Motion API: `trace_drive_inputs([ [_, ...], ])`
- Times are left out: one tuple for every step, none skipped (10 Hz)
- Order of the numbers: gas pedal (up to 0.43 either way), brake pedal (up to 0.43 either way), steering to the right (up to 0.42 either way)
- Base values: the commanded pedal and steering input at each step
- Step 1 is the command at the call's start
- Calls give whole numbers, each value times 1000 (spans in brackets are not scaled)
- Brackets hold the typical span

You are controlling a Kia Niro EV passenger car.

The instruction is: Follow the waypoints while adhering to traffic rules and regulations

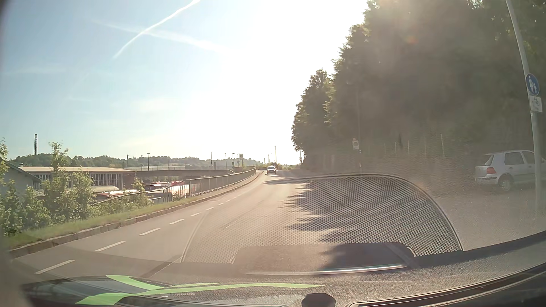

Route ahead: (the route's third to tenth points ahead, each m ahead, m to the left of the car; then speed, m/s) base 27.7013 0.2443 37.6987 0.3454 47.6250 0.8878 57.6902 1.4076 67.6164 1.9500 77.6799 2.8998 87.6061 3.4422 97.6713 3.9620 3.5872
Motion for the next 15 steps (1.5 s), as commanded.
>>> trace_drive_inputs([
  [67, 0, 49],
  [59, 0, 47],
  [59, 0, 46],
  [47, 0, 45],
  [47, 0, 41],
  [47, 0, 35],
  [47, 0, 35],
  [47, 0, 35],
  [47, 0, 35],
  [47, 0, 35],
  [47, 0, 35],
  [47, 0, 35],
  [47, 0, 34],
  [47, 0, 30],
  [47, 0, 26],
])
